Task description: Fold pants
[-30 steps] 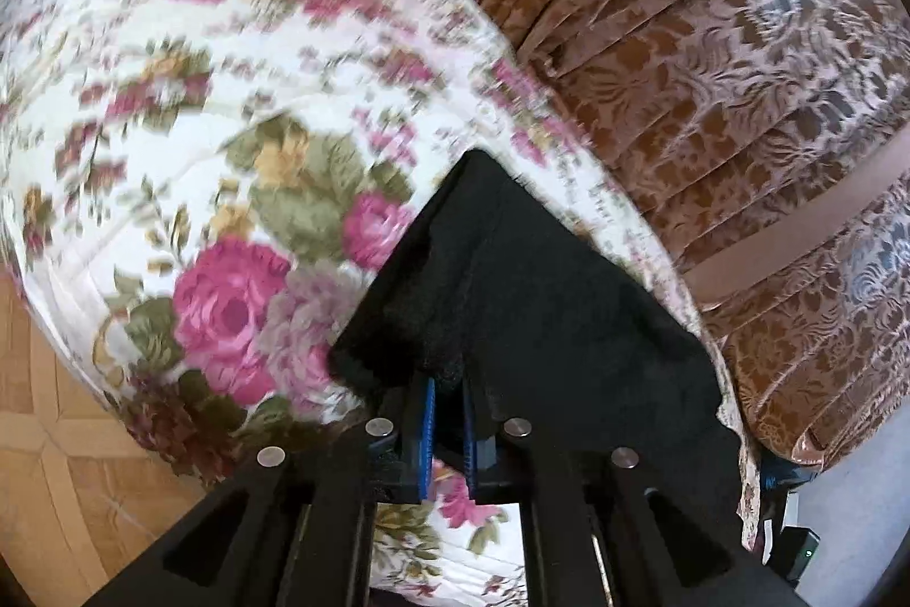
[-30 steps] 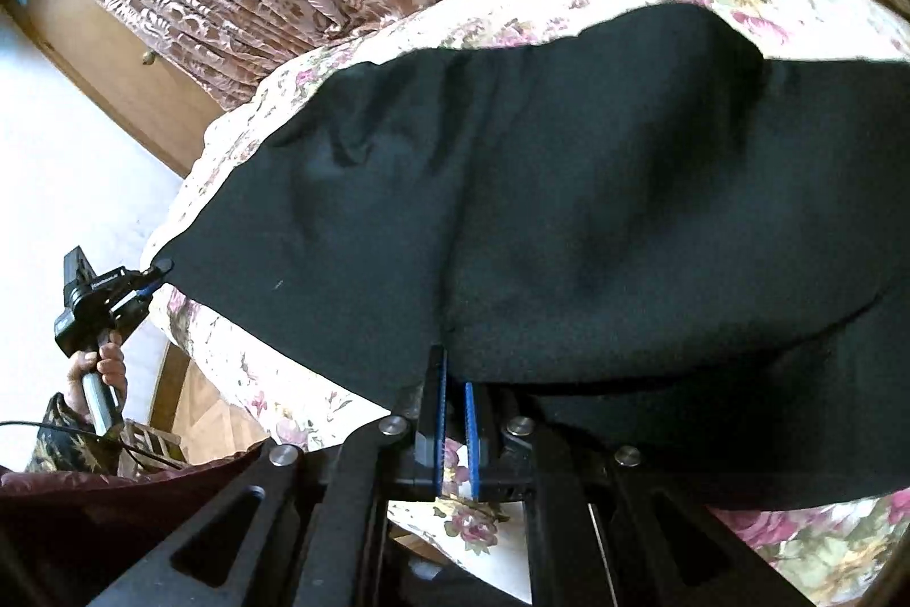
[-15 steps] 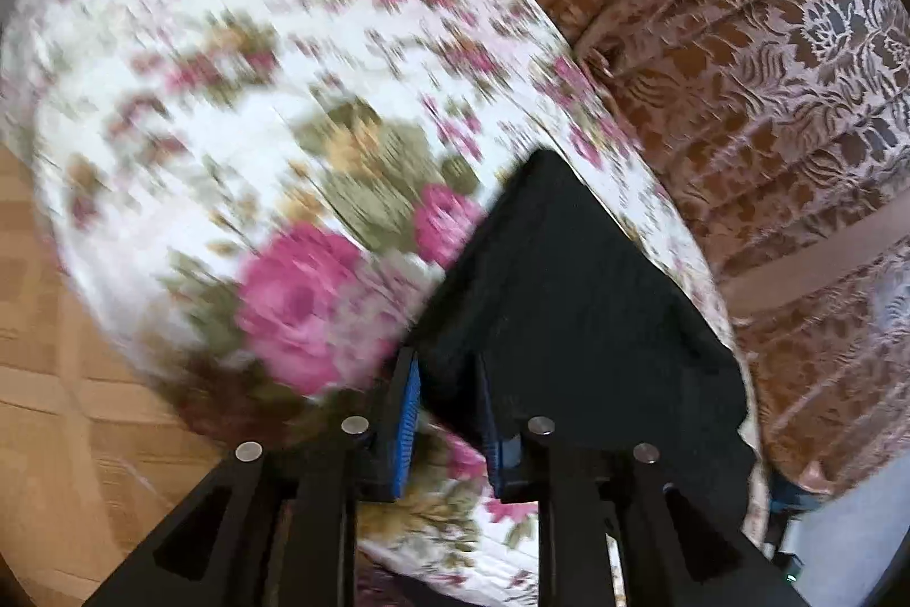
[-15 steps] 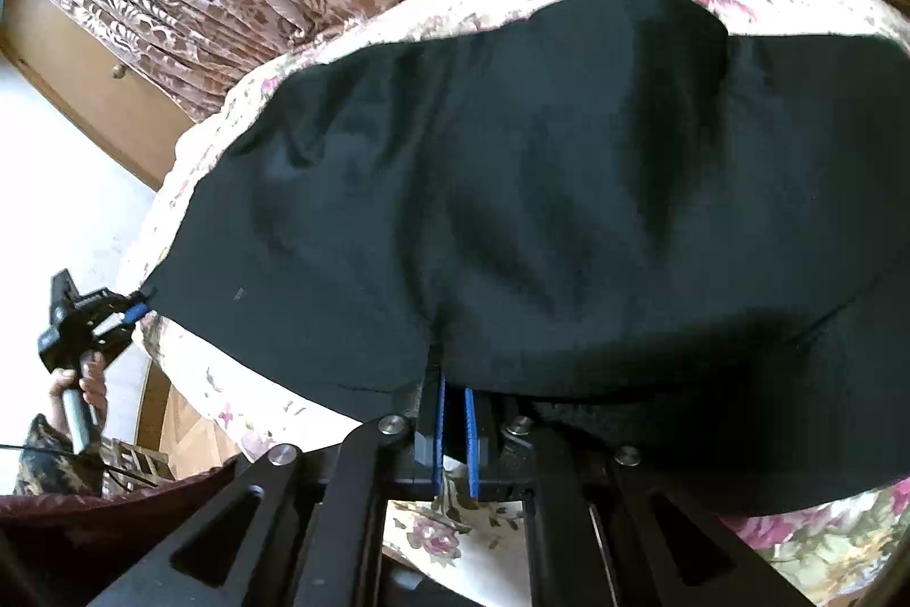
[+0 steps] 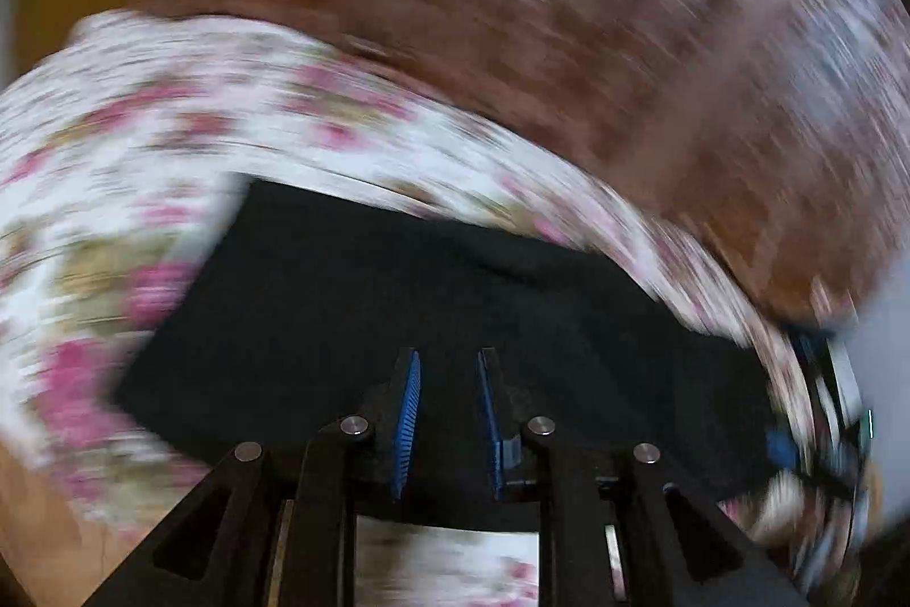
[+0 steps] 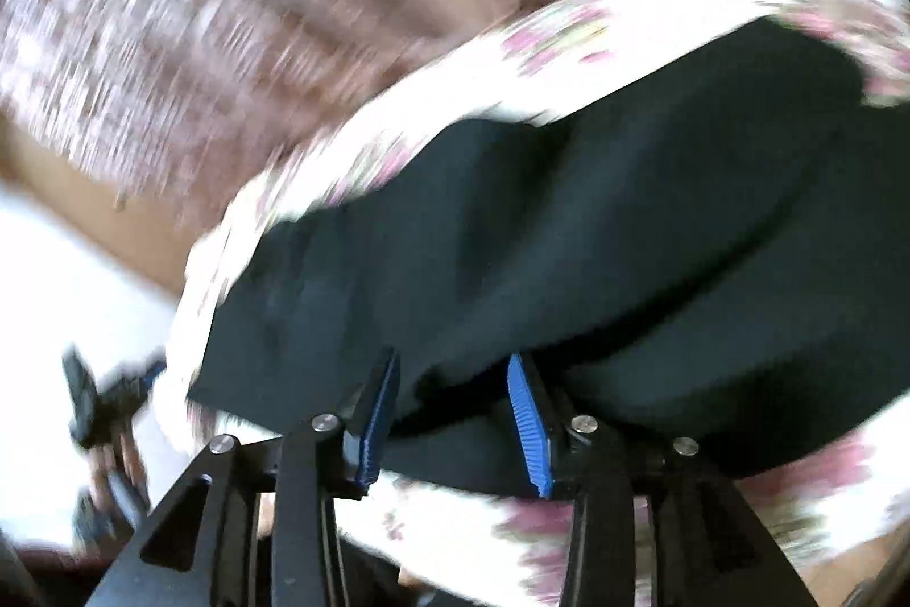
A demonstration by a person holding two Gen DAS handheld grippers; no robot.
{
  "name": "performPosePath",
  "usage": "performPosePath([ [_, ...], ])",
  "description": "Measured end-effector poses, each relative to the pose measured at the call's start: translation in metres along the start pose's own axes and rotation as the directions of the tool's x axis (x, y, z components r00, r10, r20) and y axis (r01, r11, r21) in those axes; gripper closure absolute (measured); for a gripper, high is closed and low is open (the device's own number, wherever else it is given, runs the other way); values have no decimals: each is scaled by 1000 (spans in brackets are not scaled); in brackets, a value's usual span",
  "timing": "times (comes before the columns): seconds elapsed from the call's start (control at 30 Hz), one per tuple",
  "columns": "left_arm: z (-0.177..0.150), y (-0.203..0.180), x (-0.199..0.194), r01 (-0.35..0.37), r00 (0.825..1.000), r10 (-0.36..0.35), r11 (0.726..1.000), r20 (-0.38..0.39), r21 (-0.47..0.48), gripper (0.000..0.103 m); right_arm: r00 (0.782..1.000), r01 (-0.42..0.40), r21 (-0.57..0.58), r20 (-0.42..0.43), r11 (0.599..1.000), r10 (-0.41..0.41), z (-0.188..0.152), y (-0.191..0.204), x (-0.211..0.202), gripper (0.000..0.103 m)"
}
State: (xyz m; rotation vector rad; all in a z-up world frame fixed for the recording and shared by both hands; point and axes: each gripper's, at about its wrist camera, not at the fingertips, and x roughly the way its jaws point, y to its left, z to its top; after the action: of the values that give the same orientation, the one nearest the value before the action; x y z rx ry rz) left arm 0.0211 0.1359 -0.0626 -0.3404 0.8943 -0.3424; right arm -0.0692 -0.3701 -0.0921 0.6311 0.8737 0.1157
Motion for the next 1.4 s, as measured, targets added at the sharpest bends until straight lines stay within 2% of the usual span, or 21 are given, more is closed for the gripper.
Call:
performPosePath([
  [0.07, -8, -35, 21, 66, 995, -59, 993, -77, 99, 83, 994, 55, 111, 86, 992, -65, 15, -38, -22, 53],
  [0.13, -18, -69, 40, 138, 982, -112, 973, -150, 183, 83, 973, 136, 222, 152, 965, -173, 37, -80, -42, 51],
  [0.23, -32, -99, 57, 193, 964, -135, 948, -228, 252, 83, 950, 164, 360, 191, 918, -245, 69, -130, -54, 52],
  [0.37, -39, -114, 72, 219, 949, -143, 939, -281, 265, 83, 932, 211, 455, 172, 865, -318, 101, -170, -48, 52],
  [0.53, -45, -125, 78, 230, 940, -136, 930, -312, 285, 82, 926, 241, 491, 141, 837, -350, 123, -189, -27, 52],
  [0.57, -45, -127, 78, 231, 939, -135, 929, -316, 288, 82, 922, 253, 485, 140, 837, -360, 125, -190, -26, 55],
  [0.6, -45, -129, 82, 229, 939, -132, 929, -319, 290, 82, 917, 275, 474, 132, 837, -376, 129, -190, -24, 67],
  [0.67, -44, -130, 87, 227, 937, -130, 931, -324, 285, 82, 924, 290, 455, 96, 842, -370, 135, -192, -15, 92],
  [0.73, -43, -131, 90, 229, 936, -134, 934, -326, 275, 82, 910, 326, 423, 103, 845, -402, 137, -189, -18, 96],
  [0.8, -42, -132, 90, 239, 935, -144, 931, -325, 275, 82, 906, 310, 392, 153, 866, -394, 140, -172, -33, 96],
  [0.97, -37, -139, 83, 282, 929, -186, 916, -320, 286, 82, 886, 314, 298, 250, 901, -391, 139, -123, -87, 97],
  [1.1, -35, -144, 80, 316, 920, -221, 907, -323, 280, 82, 862, 311, 288, 316, 906, -396, 122, -106, -136, 97],
  [1.2, -37, -150, 79, 340, 911, -238, 895, -336, 290, 82, 848, 345, 331, 292, 878, -443, 100, -121, -157, 97],
  [1.23, -38, -152, 79, 345, 909, -240, 892, -341, 292, 82, 849, 345, 356, 277, 869, -450, 92, -131, -159, 97],
  [1.4, -42, -157, 84, 353, 899, -231, 885, -373, 304, 82, 874, 324, 495, 170, 806, -456, 51, -193, -146, 97],
])
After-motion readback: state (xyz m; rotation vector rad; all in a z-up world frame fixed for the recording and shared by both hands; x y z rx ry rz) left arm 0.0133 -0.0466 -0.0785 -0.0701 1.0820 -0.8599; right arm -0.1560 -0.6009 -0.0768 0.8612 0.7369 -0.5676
